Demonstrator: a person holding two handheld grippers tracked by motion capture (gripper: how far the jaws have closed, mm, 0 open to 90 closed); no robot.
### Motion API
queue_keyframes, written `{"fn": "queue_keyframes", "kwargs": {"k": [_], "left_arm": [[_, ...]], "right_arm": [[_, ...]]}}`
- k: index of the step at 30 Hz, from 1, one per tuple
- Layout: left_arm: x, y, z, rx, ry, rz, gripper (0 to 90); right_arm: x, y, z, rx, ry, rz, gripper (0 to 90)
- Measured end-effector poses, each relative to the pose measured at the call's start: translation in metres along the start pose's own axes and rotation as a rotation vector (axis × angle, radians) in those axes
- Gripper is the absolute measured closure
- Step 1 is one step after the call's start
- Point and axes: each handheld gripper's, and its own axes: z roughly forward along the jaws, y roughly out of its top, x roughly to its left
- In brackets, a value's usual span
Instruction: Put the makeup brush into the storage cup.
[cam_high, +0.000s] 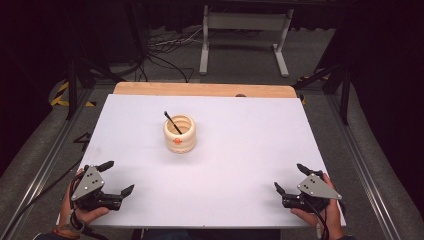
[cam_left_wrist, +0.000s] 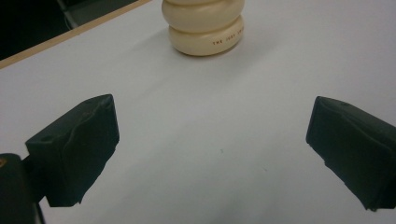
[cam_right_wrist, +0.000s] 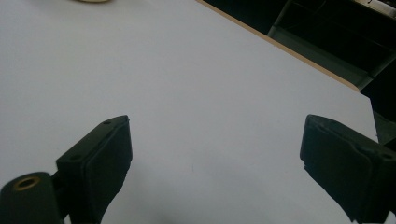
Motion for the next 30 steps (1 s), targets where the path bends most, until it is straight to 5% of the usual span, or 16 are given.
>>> {"fn": "queue_keyframes", "kwargs": {"k": [30], "left_arm": [[-0.0023, 0.0009, 0.0021, 0.007, -0.015, 0.012, 3.3]], "right_arm": [[-0.0009, 0.0014, -0.0020, -0.016, -0.012, 0.017, 10.5]]}}
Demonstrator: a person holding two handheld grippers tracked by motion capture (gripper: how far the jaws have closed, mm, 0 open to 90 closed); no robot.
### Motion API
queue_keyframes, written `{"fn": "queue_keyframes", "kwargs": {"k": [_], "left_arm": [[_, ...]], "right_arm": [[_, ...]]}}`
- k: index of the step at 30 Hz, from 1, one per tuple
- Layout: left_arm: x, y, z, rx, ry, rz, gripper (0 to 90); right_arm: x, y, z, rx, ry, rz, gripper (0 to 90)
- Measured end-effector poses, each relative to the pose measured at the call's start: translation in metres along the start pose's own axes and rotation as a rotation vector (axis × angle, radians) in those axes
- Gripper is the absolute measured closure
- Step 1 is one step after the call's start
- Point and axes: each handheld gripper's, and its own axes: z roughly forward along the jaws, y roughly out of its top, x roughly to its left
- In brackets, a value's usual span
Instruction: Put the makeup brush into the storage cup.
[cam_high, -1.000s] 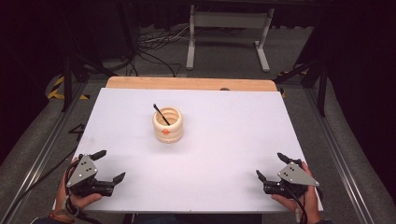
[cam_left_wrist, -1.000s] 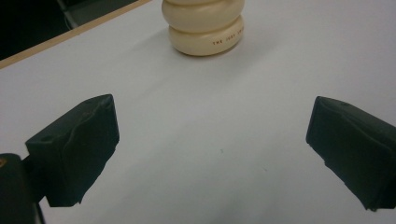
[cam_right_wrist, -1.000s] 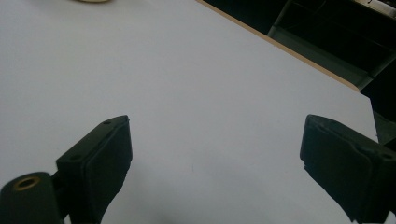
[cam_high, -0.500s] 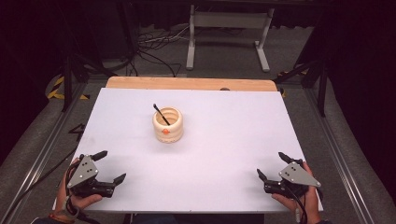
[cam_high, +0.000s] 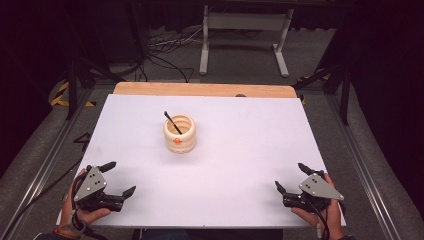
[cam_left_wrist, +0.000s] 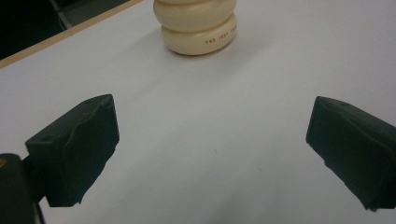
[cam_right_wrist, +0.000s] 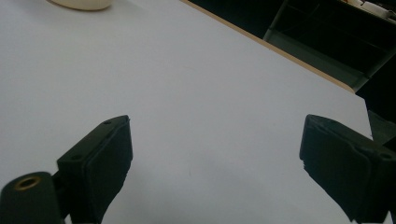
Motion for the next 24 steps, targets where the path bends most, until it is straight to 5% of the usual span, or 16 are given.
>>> {"fn": "queue_keyframes", "kwargs": {"k": [24], "left_arm": [[0.0009, 0.0007, 0.0033, 0.012, 0.000, -0.002, 3.4]], "right_arm": [[-0.0021, -0.0005, -0.0005, -0.008, -0.002, 0.012, 10.5]]}}
